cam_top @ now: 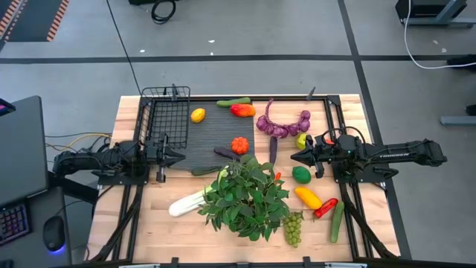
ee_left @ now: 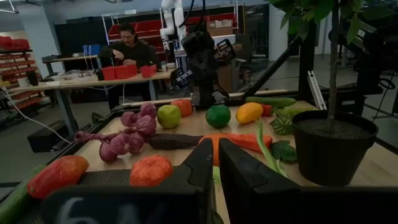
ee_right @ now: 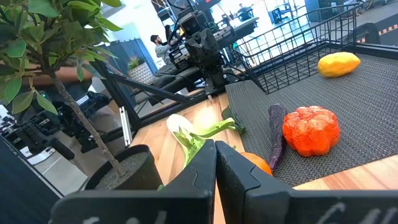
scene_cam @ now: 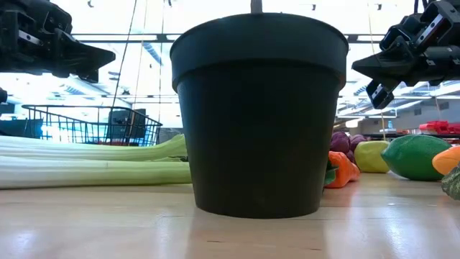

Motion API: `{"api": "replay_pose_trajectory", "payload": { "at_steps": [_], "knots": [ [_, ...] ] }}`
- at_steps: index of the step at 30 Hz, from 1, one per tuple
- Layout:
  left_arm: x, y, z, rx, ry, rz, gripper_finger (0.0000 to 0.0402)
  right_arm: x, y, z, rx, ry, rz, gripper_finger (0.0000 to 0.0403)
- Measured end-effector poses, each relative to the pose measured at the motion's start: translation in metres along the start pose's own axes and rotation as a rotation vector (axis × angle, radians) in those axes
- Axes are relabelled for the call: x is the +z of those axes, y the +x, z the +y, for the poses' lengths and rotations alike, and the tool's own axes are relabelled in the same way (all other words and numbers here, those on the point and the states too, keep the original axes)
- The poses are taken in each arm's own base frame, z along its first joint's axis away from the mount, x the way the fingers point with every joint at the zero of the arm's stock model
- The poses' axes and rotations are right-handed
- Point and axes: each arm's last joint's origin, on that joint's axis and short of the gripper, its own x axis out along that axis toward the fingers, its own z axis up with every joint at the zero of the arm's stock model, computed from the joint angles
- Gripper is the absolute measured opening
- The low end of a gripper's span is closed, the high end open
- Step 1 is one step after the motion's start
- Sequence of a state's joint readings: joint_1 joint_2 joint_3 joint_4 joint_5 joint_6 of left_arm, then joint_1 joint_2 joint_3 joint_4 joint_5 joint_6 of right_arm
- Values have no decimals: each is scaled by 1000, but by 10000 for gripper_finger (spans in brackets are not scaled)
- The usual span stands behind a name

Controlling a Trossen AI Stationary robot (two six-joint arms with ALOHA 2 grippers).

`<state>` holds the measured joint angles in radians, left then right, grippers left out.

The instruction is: Build produce basket

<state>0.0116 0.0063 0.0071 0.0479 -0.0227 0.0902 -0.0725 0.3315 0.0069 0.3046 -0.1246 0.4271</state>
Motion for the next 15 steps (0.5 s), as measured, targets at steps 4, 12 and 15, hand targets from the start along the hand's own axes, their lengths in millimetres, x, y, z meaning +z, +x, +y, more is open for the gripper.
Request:
{"api": "replay_pose_trajectory", "payload": {
  "at_steps": [4, 12, 15],
  "knots": [
    [0, 0, 0, 0, 0, 0, 28, 0, 0, 0, 0, 0, 0, 16],
    [0, 0, 0, 0, 0, 0, 36, 0, 0, 0, 0, 0, 0, 16],
    [0, 0, 0, 0, 0, 0, 36, 0, 0, 0, 0, 0, 0, 16]
  ]
}}
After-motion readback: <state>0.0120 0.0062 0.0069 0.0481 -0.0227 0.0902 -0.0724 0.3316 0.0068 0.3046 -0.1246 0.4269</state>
